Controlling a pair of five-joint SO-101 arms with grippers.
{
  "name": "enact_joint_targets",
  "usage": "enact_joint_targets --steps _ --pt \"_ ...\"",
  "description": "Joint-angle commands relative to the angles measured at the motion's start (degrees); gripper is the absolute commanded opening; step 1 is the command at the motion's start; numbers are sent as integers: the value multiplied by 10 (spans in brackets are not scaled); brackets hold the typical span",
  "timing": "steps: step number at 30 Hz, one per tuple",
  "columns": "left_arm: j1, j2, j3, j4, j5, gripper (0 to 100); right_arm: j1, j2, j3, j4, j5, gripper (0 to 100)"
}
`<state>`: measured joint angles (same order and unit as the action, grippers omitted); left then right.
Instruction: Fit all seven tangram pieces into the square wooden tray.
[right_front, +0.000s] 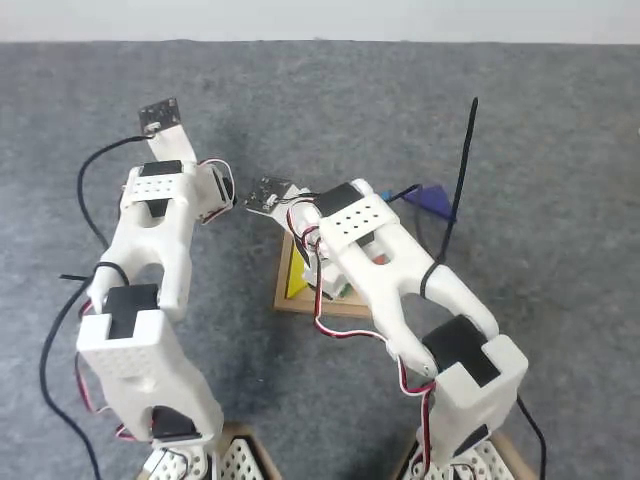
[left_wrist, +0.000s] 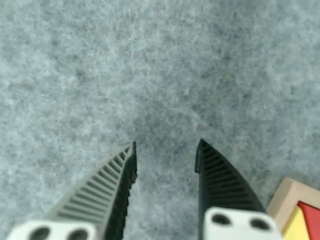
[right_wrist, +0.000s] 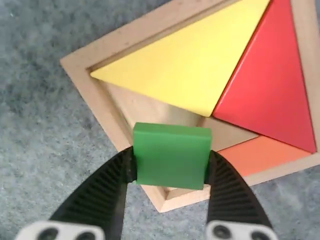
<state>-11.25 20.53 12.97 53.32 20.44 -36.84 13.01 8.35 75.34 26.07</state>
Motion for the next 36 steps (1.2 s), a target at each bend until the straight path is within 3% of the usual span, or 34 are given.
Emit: enact_joint_targets --steps 1,13,23,27,36 --pt "1 -37 -6 -4 -6 192 -2 -6 -6 6 8 148" --pt "0 -38 -6 -4 -6 192 -4 -7 -5 10 7 155" --pt "0 -38 -6 -4 -6 192 -4 -7 -6 10 8 365" --pt "0 -38 -6 -4 -6 192 -2 -7 -9 10 7 395" --pt "0 -38 -6 -4 -6 192 74 50 -54 -22 -4 395"
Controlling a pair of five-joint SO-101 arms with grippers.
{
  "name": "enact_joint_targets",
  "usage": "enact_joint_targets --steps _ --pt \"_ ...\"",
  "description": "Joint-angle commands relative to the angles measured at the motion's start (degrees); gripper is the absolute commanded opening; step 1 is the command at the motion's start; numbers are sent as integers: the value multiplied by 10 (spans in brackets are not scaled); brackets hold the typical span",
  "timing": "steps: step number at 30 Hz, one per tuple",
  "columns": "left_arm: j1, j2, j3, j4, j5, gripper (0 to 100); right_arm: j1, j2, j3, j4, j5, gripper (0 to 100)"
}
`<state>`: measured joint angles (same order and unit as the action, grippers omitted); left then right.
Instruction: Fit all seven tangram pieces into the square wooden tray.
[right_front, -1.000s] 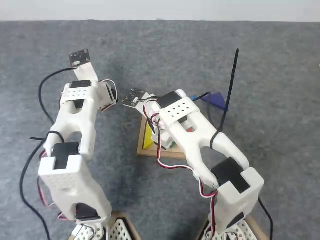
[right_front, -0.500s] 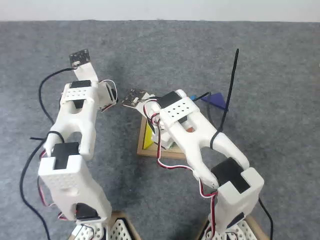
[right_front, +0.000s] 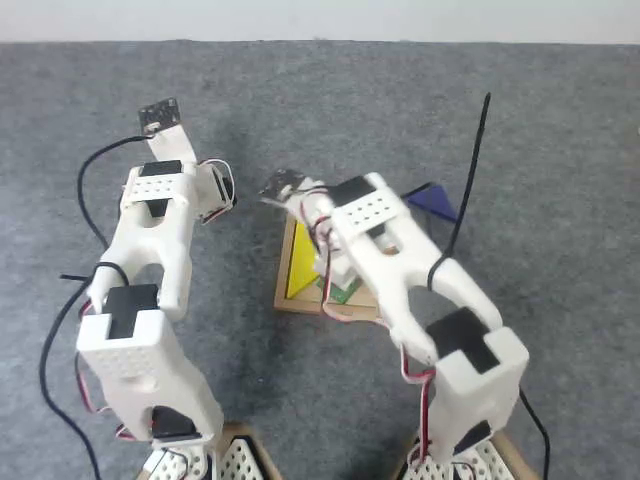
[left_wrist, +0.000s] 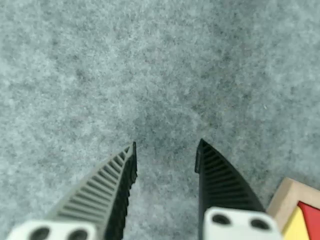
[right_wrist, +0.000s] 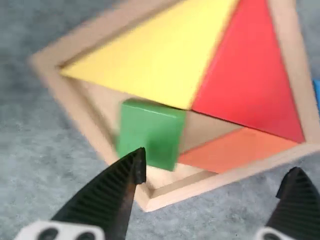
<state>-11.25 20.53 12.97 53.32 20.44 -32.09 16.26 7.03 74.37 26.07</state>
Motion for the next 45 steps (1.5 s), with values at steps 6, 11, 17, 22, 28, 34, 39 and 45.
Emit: enact_joint_targets --steps 6,11,17,22,28,34,39,45 --pt "0 -38 -6 -4 -6 192 17 82 -74 -15 -8 395" --pt "0 -38 -7 -4 -6 192 -31 66 -73 -11 -11 395" --pt "0 -39 -7 -4 -6 192 -58 65 -42 -15 -31 395" --pt "0 -39 -7 -4 -6 192 -29 27 -58 -10 -34 395" --pt "0 -40 -7 -4 -6 192 36 -22 -63 -8 -16 395" --pt "0 -38 -7 -4 -6 192 109 -13 -81 -9 -1 395" --pt "0 -38 -7 -4 -6 192 180 -34 -142 -15 -50 395" --pt "2 -37 -5 -5 -6 192 202 71 -273 24 64 395"
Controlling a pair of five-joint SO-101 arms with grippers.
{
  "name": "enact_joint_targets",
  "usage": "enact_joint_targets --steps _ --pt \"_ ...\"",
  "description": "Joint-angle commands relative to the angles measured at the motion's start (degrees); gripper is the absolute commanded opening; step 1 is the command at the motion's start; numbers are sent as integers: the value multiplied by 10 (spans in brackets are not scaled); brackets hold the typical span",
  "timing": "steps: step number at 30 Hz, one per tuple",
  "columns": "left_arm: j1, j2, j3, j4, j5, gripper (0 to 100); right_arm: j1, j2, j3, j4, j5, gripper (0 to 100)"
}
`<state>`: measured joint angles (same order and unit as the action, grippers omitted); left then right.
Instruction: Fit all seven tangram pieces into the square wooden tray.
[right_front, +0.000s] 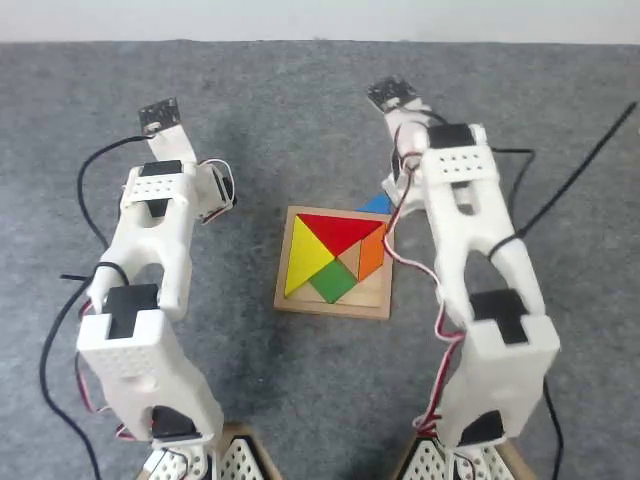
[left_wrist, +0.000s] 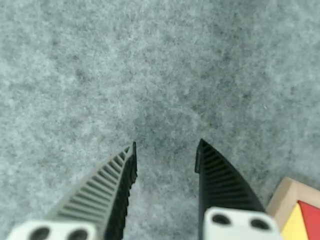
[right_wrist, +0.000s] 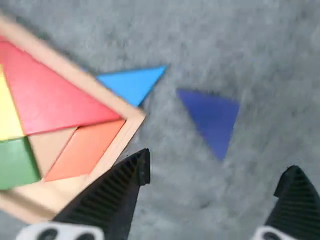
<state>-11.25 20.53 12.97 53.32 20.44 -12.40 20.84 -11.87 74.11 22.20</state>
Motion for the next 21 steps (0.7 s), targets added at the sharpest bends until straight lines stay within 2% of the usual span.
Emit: enact_joint_targets --steps 1,3,6,16,21 --pt "1 -37 -4 -5 -6 192 5 45 -110 57 159 395" --pt "0 -37 -4 -5 -6 192 4 84 -154 101 230 395" --pt "2 -37 -4 -5 -6 192 3 126 -190 107 283 395" --pt "3 -38 -6 -4 -6 192 54 170 -216 105 343 395" --pt "3 -38 -6 -2 -6 192 84 176 -207 69 363 395"
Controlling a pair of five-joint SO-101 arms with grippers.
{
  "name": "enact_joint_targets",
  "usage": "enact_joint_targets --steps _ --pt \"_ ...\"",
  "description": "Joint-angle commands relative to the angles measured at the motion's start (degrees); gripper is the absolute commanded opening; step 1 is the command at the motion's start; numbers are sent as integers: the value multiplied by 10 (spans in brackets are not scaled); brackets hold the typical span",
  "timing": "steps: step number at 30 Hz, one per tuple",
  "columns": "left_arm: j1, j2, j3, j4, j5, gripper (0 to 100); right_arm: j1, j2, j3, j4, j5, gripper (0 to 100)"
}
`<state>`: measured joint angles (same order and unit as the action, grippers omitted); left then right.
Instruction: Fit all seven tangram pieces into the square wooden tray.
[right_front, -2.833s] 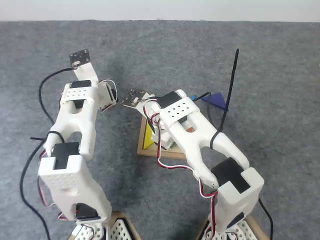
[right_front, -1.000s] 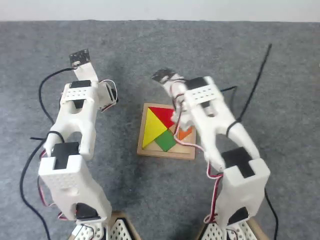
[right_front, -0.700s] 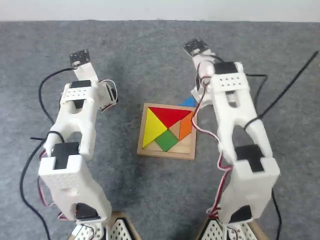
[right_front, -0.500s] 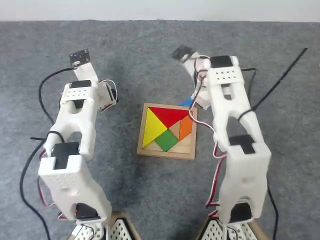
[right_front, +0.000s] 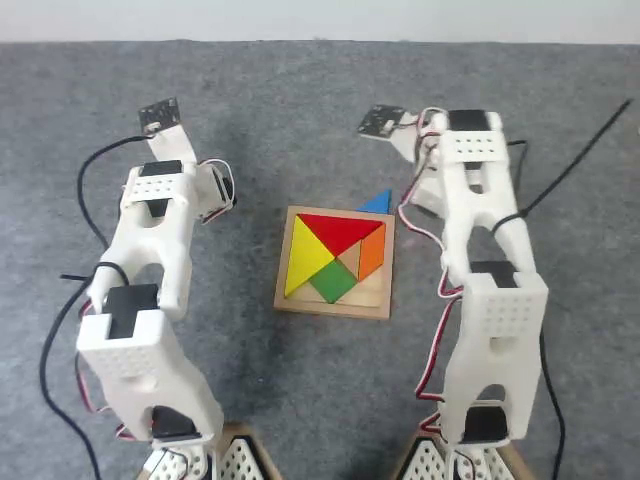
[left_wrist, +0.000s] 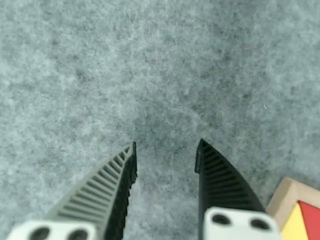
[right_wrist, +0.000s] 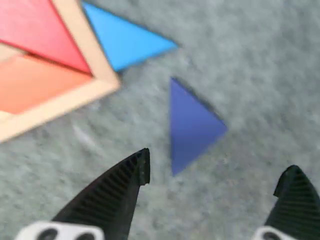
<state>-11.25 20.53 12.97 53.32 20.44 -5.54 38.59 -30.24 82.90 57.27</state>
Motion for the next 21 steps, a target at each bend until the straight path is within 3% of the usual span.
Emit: enact_joint_targets --steps 1,13,21 --pt "3 -38 -6 -2 -6 192 16 3 -22 -22 15 395" --pt "3 -38 -6 -3 -6 192 10 67 -19 -72 40 395" --pt "2 -38 -6 -2 -6 192 -38 75 -17 -89 42 392"
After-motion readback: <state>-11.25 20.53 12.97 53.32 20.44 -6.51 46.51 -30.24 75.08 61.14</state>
